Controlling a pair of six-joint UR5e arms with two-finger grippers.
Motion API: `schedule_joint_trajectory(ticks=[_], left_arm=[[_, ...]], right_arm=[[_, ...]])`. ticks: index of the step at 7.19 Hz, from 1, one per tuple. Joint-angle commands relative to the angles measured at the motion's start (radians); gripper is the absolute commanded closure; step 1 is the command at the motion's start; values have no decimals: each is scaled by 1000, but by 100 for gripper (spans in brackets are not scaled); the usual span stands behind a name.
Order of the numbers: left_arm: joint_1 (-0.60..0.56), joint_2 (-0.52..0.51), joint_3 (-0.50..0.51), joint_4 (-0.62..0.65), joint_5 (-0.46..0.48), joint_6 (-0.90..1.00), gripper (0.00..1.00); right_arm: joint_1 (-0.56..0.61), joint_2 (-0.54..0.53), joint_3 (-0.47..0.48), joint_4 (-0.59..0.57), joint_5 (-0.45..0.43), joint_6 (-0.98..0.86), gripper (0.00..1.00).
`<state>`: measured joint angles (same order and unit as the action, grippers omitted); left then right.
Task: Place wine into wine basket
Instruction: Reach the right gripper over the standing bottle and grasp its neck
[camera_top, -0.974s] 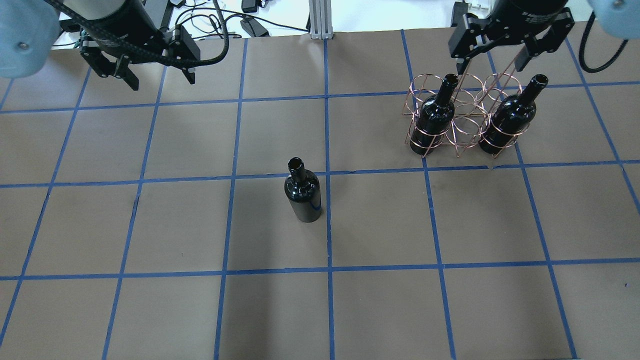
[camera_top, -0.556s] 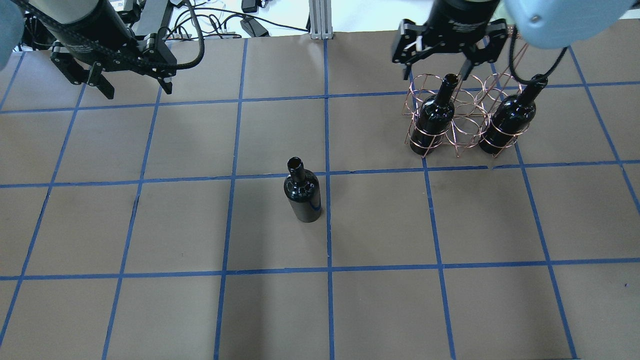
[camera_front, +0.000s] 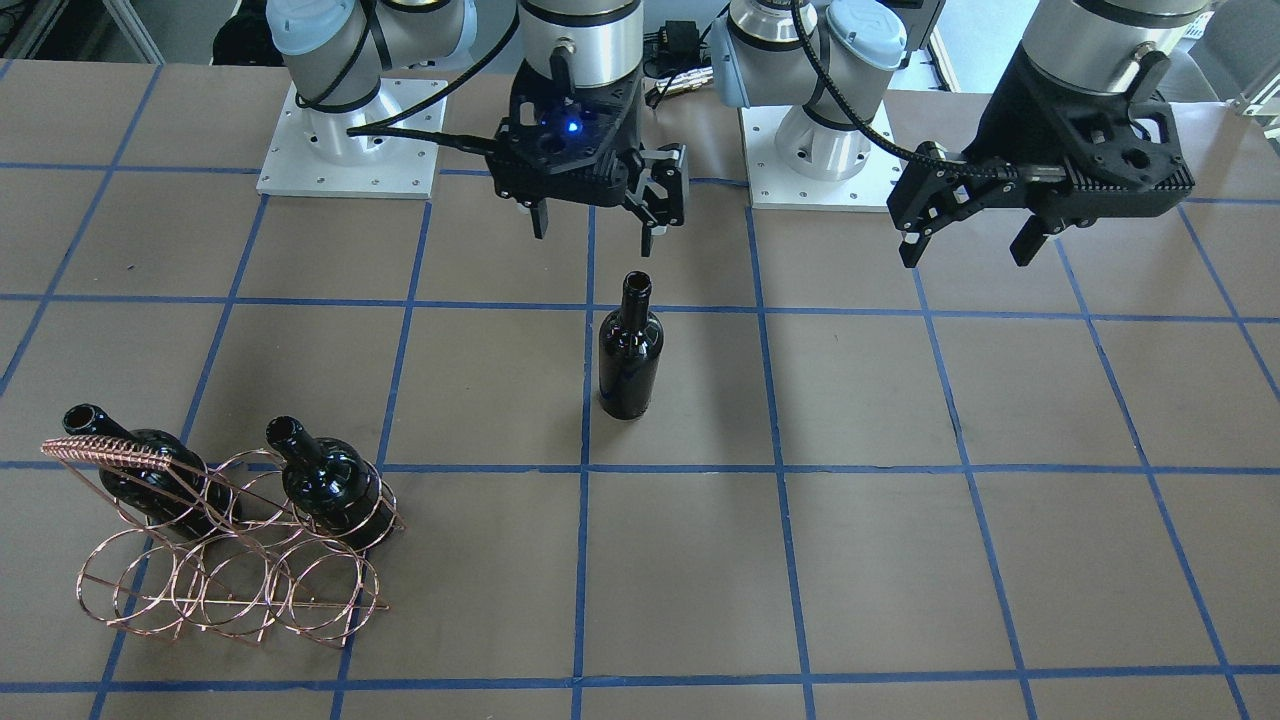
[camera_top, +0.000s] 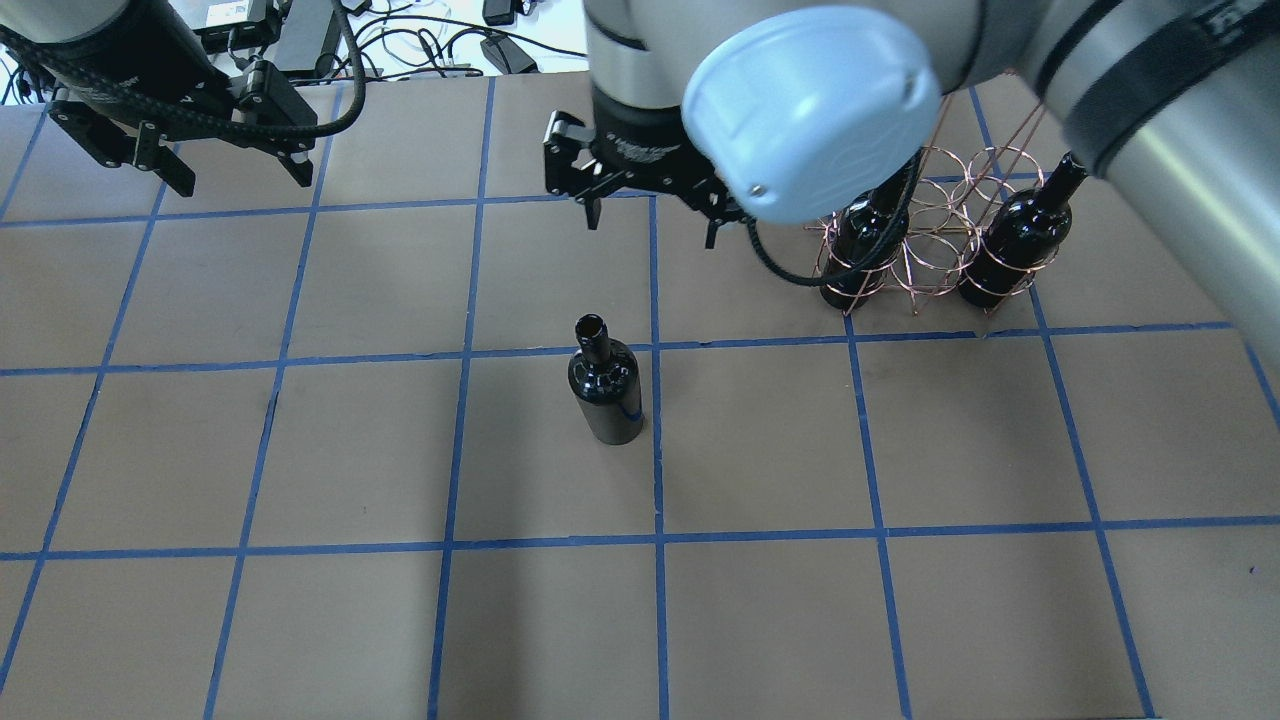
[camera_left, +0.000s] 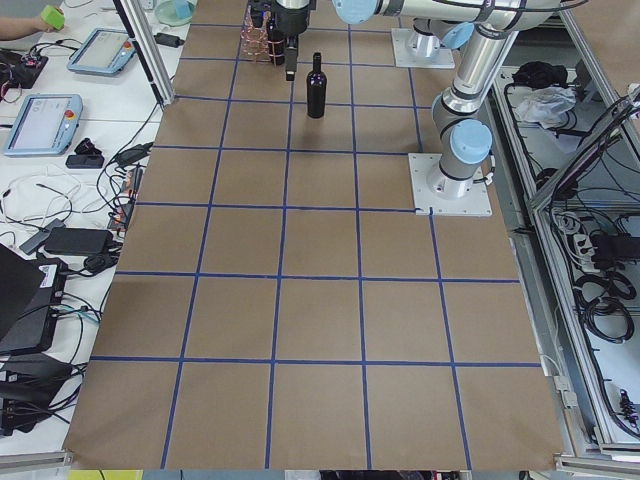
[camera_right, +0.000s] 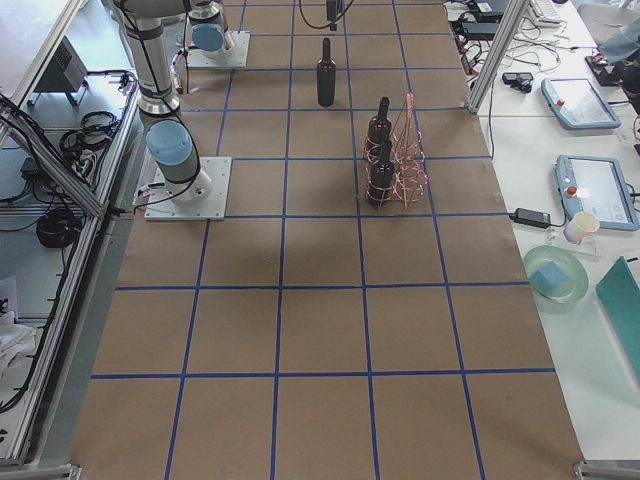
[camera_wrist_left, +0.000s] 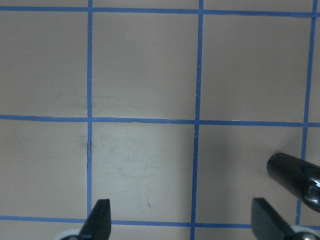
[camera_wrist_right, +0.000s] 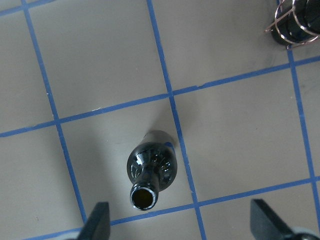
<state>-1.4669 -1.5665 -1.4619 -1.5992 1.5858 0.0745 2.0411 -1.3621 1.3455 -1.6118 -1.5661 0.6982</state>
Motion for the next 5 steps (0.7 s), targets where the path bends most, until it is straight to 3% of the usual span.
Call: schedule_joint_trajectory(ticks=[1, 2, 3, 5], left_arm=[[3, 10, -5, -2, 6, 25, 0], [5, 13, -11, -21, 11, 25, 0], [7, 19, -9, -78, 14, -4, 0], [17, 20, -8, -79, 34, 7, 0]], right_arm=[[53, 50, 47, -81, 1, 67, 0], [66, 85, 78, -155, -2, 67, 0], [80, 98, 99, -163, -8, 61, 0], [80, 93, 132, -166, -14, 55, 1]])
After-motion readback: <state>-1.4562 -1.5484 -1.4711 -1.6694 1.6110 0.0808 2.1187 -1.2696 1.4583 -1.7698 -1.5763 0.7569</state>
